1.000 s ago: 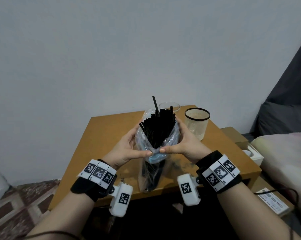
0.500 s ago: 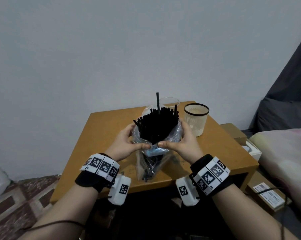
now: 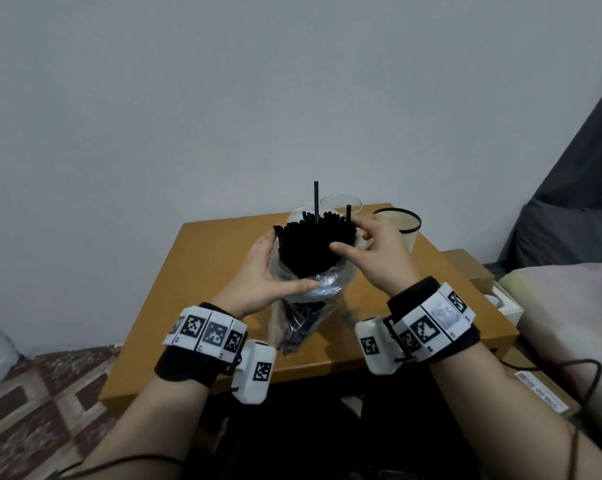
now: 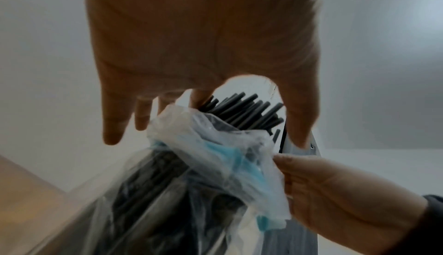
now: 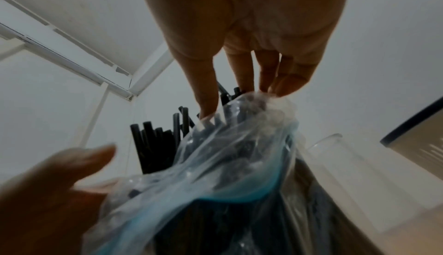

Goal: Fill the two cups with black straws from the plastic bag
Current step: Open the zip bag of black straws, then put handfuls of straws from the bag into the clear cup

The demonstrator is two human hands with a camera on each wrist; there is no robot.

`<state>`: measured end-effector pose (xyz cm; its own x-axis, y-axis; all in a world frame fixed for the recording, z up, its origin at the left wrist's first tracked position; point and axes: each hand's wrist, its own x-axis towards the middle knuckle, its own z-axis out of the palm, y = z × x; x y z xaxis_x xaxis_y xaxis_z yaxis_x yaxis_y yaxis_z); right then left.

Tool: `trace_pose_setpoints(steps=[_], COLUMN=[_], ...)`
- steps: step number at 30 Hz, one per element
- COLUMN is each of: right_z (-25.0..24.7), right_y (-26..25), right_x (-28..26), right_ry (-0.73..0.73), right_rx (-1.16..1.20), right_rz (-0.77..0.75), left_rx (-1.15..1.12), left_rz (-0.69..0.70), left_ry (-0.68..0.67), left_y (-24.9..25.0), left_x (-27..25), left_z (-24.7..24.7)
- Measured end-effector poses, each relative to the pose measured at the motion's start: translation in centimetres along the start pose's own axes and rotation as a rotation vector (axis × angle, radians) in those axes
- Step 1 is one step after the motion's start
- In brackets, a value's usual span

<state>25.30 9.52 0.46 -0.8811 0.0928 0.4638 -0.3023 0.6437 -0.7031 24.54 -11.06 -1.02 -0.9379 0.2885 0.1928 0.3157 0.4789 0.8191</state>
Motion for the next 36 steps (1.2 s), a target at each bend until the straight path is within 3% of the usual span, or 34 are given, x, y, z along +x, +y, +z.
trace_pose_setpoints(steps=[6, 10, 18, 25, 36], right_z=[0.2, 0.2, -0.2, -1.3, -2.7], right_y=[-0.6, -0.9, -2.3, -4.0, -4.9], right_x=[0.8, 1.0, 1.4, 2.5, 3.0], right_ry=[0.060, 0.087, -0.071, 0.017, 0.118], right_rx=[-0.045, -0.084, -0.198, -0.071, 0.364], right_rz=[-0.036, -0.065, -0.082, -0.133, -0.187], left_rx=[-0.118, -0.208, -0.228, -0.238, -0.241], left_rz=[-0.091, -0.082, -0.087, -0.080, -0.118], left_ry=[0.193, 0.227, 0.271, 0.309, 0.442], left_y=[0.0, -0.5, -0.9, -0.5, -1.7], left_x=[-0.8, -1.0, -1.0, -0.8, -0.3], left_z=[1.9, 2.4, 2.6, 1.8, 1.3])
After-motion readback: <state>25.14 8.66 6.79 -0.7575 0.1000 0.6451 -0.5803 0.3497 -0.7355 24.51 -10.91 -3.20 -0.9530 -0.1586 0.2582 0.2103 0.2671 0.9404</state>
